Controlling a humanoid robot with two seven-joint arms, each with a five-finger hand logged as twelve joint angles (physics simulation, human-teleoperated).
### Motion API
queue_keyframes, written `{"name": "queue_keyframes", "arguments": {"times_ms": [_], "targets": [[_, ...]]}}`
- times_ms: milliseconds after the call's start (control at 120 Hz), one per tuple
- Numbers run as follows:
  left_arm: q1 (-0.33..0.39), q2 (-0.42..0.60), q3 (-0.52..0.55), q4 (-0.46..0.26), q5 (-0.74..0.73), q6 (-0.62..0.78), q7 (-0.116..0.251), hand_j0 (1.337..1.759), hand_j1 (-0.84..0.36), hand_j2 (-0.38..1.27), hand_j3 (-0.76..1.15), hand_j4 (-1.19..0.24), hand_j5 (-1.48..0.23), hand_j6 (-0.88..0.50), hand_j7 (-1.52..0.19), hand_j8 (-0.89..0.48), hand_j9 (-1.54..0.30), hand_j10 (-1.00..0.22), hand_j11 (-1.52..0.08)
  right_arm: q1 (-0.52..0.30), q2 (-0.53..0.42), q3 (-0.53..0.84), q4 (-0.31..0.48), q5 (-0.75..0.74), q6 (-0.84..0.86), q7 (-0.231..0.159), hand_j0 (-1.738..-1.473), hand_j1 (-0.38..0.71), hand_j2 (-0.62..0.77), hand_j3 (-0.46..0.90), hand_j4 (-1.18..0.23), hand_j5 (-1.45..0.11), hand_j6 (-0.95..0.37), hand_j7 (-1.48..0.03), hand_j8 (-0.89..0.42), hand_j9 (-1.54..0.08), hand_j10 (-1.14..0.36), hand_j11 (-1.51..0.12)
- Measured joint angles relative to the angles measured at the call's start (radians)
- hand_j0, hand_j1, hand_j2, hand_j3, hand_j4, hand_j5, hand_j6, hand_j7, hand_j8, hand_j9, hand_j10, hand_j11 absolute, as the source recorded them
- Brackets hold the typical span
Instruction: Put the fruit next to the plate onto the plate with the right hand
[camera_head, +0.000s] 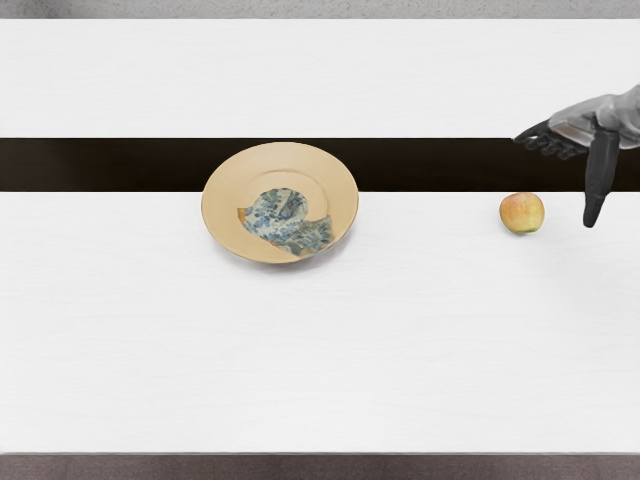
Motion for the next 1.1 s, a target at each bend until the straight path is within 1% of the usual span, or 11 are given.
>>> {"name": "queue_keyframes", "arguments": {"times_ms": [67, 158, 300, 367, 417, 517, 625, 717, 825, 1000, 1100], "targets": [[0.0, 0.0, 0.0, 0.0, 0.0, 0.0, 0.0, 1.658, 0.35, 0.0, 0.0, 0.0, 0.0, 0.0, 0.0, 0.0, 0.0, 0.0, 0.0, -0.002, 0.002, 0.0, -0.002, 0.022, 0.0, -0.031, -1.658, -0.35, 0.0, 0.0, 0.0, 0.0, -0.01, 0.0, 0.0, 0.0, 0.0, 0.0], [0.0, 0.0, 0.0, 0.0, 0.0, 0.0, 0.0, 1.658, 0.35, 0.0, 0.0, 0.0, 0.0, 0.0, 0.0, 0.0, 0.0, 0.0, 0.0, 0.007, 0.018, 0.026, 0.0, 0.037, 0.0, -0.054, -1.658, -0.35, 0.0, 0.0, 0.0, 0.0, -0.01, 0.0, 0.0, 0.0, 0.0, 0.0], [0.0, 0.0, 0.0, 0.0, 0.0, 0.0, 0.0, 1.658, 0.35, 0.0, 0.0, 0.0, 0.0, 0.0, 0.0, 0.0, 0.0, 0.0, 0.0, 0.028, 0.039, 0.069, 0.01, 0.044, 0.0, -0.067, -1.658, -0.35, 0.0, 0.0, 0.0, 0.0, -0.01, 0.0, 0.0, 0.0, 0.0, 0.0], [0.0, 0.0, 0.0, 0.0, 0.0, 0.0, 0.0, 1.658, 0.35, 0.0, 0.0, 0.0, 0.0, 0.0, 0.0, 0.0, 0.0, 0.0, 0.0, 0.026, 0.051, 0.078, 0.045, 0.034, 0.0, -0.069, -1.658, -0.35, 0.0, 0.0, 0.0, 0.0, -0.01, 0.0, 0.0, 0.0, 0.0, 0.0], [0.0, 0.0, 0.0, 0.0, 0.0, 0.0, 0.0, 1.658, 0.35, 0.0, 0.0, 0.0, 0.0, 0.0, 0.0, 0.0, 0.0, 0.0, 0.0, 0.017, 0.058, 0.08, 0.075, -0.002, -0.003, -0.07, -1.658, -0.35, 0.0, 0.0, 0.0, 0.0, 0.0, 0.0, 0.0, 0.0, 0.0, 0.0], [0.0, 0.0, 0.0, 0.0, 0.0, 0.0, 0.0, 1.658, 0.35, 0.0, 0.0, 0.0, 0.0, 0.0, 0.0, 0.0, 0.0, 0.0, 0.0, -0.026, 0.066, 0.08, 0.147, -0.131, -0.111, -0.071, -1.658, -0.35, 0.0, 0.0, 0.0, 0.0, -0.01, 0.0, 0.0, 0.0, 0.0, 0.0], [0.0, 0.0, 0.0, 0.0, 0.0, 0.0, 0.0, 1.658, 0.35, 0.0, 0.0, 0.0, 0.0, 0.0, 0.0, 0.0, 0.0, 0.0, 0.0, -0.093, 0.084, 0.079, 0.176, -0.244, -0.241, -0.071, -1.658, -0.35, 0.0, 0.0, 0.0, 0.0, -0.01, 0.0, 0.0, 0.0, 0.0, 0.0], [0.0, 0.0, 0.0, 0.0, 0.0, 0.0, 0.0, 1.658, 0.35, 0.0, 0.0, 0.0, 0.0, 0.0, 0.0, 0.0, 0.0, 0.0, 0.0, -0.155, 0.107, 0.078, 0.185, -0.343, -0.36, -0.071, -1.658, -0.35, 0.0, 0.0, 0.0, 0.0, -0.01, 0.0, 0.0, 0.0, 0.0, 0.0], [0.0, 0.0, 0.0, 0.0, 0.0, 0.0, 0.0, 1.658, 0.35, 0.0, 0.0, 0.0, 0.0, 0.0, 0.0, 0.0, 0.0, 0.0, 0.0, -0.226, 0.135, 0.076, 0.179, -0.415, -0.467, -0.071, -1.658, -0.35, 0.0, 0.0, 0.0, 0.0, -0.01, 0.0, 0.0, 0.0, 0.0, 0.0], [0.0, 0.0, 0.0, 0.0, 0.0, 0.0, 0.0, 1.658, 0.35, 0.0, 0.0, 0.0, 0.0, 0.0, 0.0, 0.0, 0.0, 0.0, 0.0, -0.31, 0.147, 0.075, 0.174, -0.489, -0.557, -0.071, -1.658, -0.35, 0.0, 0.0, 0.0, 0.0, -0.01, 0.0, -0.01, 0.0, 0.0, 0.0], [0.0, 0.0, 0.0, 0.0, 0.0, 0.0, 0.0, 1.658, 0.35, 0.0, 0.0, 0.0, 0.0, 0.0, 0.0, 0.0, 0.0, 0.0, 0.0, -0.343, 0.149, 0.075, 0.177, -0.519, -0.594, -0.071, -1.658, -0.3, -0.01, 0.0, -0.05, -0.05, -0.05, -0.05, -0.05, -0.05, -0.04, -0.05]]}}
